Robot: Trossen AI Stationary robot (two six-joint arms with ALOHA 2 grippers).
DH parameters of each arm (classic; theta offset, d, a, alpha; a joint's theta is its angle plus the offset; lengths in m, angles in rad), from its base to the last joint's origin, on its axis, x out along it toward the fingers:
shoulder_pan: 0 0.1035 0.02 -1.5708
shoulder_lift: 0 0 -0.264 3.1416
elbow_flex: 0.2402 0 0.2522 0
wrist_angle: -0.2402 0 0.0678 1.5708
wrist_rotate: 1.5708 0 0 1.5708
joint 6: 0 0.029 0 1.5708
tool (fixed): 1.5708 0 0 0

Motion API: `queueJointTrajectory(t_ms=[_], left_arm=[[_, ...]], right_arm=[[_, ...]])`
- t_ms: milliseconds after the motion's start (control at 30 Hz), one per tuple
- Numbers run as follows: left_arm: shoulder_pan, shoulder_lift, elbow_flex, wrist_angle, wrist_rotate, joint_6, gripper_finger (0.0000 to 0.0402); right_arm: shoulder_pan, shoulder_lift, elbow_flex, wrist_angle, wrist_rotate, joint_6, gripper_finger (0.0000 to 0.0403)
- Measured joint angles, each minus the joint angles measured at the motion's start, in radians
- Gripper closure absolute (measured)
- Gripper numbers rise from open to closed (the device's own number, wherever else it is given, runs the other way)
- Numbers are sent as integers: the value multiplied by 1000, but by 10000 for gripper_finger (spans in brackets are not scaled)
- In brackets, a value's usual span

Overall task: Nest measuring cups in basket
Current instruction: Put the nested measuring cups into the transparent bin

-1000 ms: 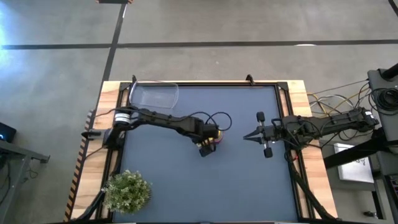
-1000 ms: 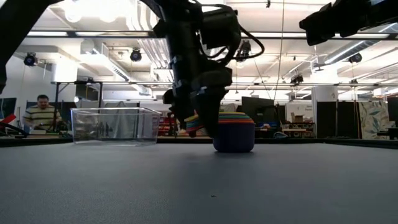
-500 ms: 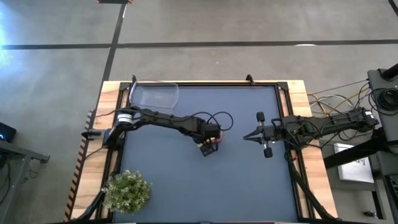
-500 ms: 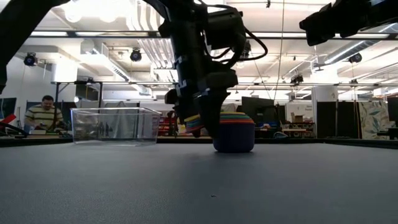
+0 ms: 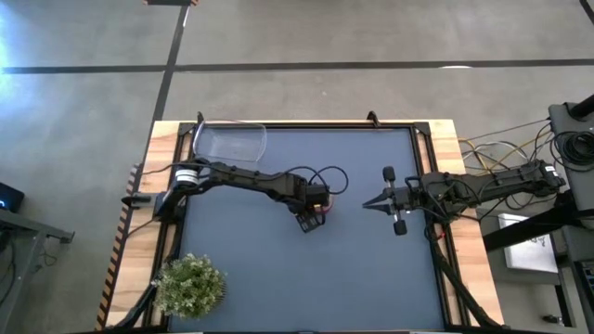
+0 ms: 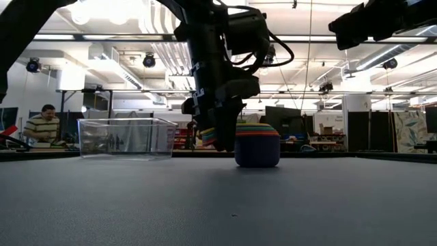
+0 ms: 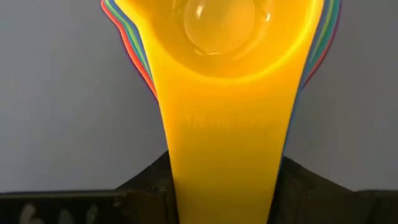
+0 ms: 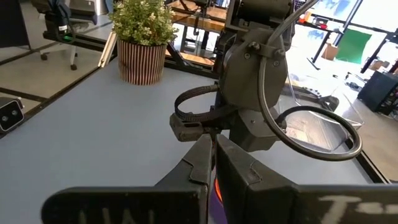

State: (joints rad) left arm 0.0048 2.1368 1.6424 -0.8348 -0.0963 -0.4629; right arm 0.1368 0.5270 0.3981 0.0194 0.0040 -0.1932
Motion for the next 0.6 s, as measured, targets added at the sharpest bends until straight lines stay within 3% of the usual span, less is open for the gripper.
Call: queueJointTrajectory(t_ms=[600], left_arm=[[2, -25, -1, -13, -63, 88, 272]], right_arm=[[0, 0, 0, -10, 103, -13, 392]])
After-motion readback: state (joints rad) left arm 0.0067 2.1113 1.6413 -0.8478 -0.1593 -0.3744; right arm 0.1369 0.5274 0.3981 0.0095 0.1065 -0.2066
